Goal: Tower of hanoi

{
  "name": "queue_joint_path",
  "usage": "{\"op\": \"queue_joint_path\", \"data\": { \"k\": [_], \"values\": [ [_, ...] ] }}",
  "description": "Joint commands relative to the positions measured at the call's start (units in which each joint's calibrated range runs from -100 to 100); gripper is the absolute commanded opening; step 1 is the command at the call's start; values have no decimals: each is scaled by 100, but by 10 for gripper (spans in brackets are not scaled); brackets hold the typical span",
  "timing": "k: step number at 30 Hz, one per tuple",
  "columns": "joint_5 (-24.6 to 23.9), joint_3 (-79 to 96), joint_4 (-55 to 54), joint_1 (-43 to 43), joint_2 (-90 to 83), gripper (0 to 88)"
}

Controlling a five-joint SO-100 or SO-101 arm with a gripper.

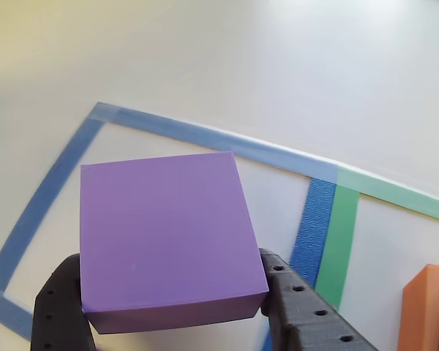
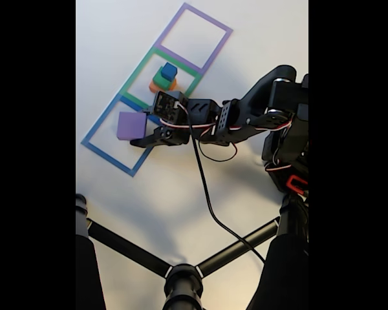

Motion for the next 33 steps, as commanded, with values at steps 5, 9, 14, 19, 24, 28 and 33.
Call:
{"op": "queue_joint_path", "data": {
  "k": [5, 9, 14, 19, 24, 28, 33],
  "values": [
    [38, -269, -117, -266, 116, 141],
    [38, -424, -141, -183, 324, 141],
    [38, -497, -141, -99, 444, 140],
    [38, -506, -165, -213, 484, 140],
    [38, -751, -165, -213, 709, 142],
    [38, -796, -173, -198, 789, 151],
    [38, -778, -343, -205, 877, 228]
  ]
}}
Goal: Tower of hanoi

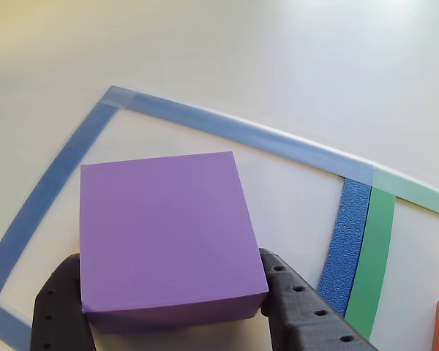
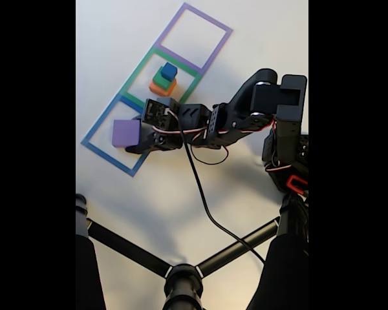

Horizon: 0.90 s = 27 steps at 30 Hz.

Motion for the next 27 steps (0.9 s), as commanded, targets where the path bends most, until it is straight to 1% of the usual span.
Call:
{"op": "queue_joint_path", "data": {
  "k": [1, 7, 16, 22, 27],
  "values": [
    [0, -133, -248, -41, -31, 237],
    [0, -106, -313, -26, -15, 286],
    [0, -306, -248, 43, -167, 312],
    [0, -697, 148, 73, -440, 320],
    [0, -1178, 699, 96, -744, 303]
  ]
}}
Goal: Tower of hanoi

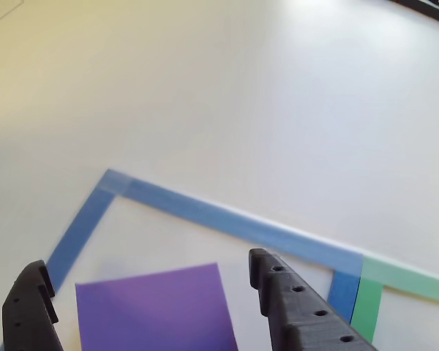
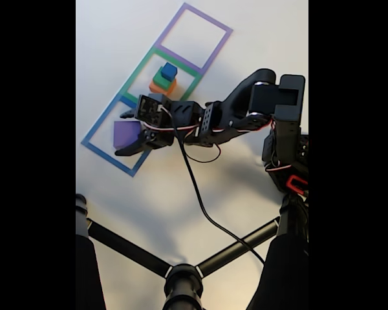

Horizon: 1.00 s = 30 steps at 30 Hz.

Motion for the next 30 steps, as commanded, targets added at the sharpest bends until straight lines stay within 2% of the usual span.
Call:
{"op": "queue_joint_path", "data": {
  "k": [1, 4, 13, 15, 19, 25, 30],
  "values": [
    [0, -601, 518, 76, -666, 296],
    [0, -1037, 1028, 69, -858, 253],
    [0, -2036, 2897, 145, -1779, 47],
    [0, -2363, 3682, 214, -2100, 2],
    [0, -3127, 5414, 374, -2709, 0],
    [0, -5189, 8870, 763, -3366, 0],
    [0, -6780, 11404, 1525, -3919, 0]
  ]
}}
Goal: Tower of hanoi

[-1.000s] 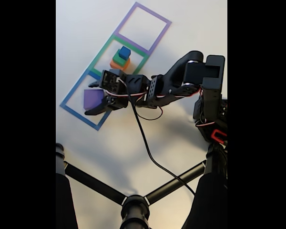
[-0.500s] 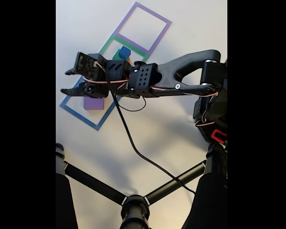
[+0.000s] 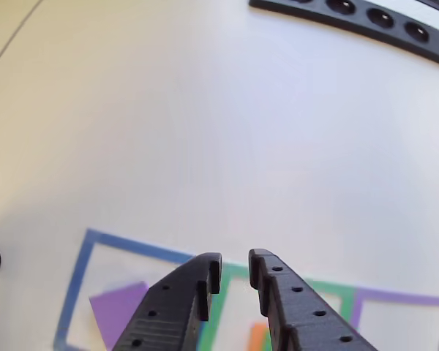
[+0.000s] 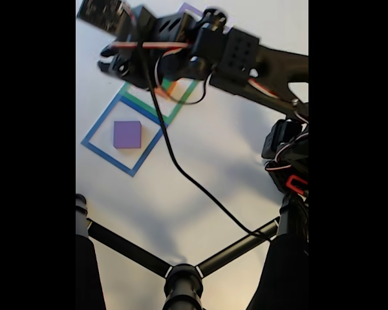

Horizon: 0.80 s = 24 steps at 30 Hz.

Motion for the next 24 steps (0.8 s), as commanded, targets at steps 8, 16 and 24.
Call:
{"op": "queue_joint_path", "data": {
  "k": [8, 16, 24],
  "values": [
    [0, -2395, 3460, 1870, -1060, 0],
    [0, -2413, 3833, 2854, -1285, 5],
    [0, -923, 3420, 3716, -1886, 89]
  ]
}}
